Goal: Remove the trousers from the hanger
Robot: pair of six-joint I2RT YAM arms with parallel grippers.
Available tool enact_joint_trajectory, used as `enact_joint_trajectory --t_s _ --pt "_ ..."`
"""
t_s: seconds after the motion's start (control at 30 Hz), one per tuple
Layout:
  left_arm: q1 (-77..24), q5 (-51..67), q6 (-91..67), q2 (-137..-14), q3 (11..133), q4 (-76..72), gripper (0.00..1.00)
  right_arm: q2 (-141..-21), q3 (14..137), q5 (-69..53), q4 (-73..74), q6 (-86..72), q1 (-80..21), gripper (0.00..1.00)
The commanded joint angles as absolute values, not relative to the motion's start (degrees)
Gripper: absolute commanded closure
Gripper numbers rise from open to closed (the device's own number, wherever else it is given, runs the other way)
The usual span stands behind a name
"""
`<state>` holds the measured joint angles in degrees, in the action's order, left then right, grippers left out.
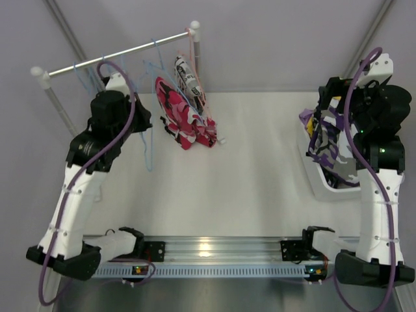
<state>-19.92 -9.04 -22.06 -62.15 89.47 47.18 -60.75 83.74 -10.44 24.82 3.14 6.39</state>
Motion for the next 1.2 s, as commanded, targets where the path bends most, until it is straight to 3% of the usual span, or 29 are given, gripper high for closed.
enact_joint_trajectory --t_s 0.0,0.27,0.43,0.97,1.1,1.13,1.17 --pt "-19.3 -13.4 -19.4 -70.2 94.2 43.9 1.00 -59.5 83.1 -11.0 23.6 2.1 5.4 0.01" --pt "-12.3 -13.6 -23.6 -93.3 118.8 50.7 1.00 -58.2 81.0 -11.9 23.0 1.8 5.3 0.00" --pt "-12.3 -15.4 -23.9 -99.5 124.4 51.4 1.00 -58.1 80.1 -12.0 22.3 1.5 5.3 0.01" --pt "-12.7 -22.0 -25.8 -95.4 99.9 43.4 0.99 -58.2 80.3 -11.9 23.4 1.9 5.3 0.00" --pt "-13.3 -22.0 -23.9 -93.1 94.7 39.0 0.83 -58.3 81.0 -11.6 24.3 2.5 5.3 0.01" --pt "-13.5 -21.5 -23.4 -92.4 93.5 37.9 0.72 -58.4 81.5 -11.6 24.4 2.6 5.3 0.01" --pt "-14.1 -21.4 -23.0 -91.0 92.6 37.1 0.68 -58.4 81.6 -11.5 24.7 2.7 5.3 0.00"
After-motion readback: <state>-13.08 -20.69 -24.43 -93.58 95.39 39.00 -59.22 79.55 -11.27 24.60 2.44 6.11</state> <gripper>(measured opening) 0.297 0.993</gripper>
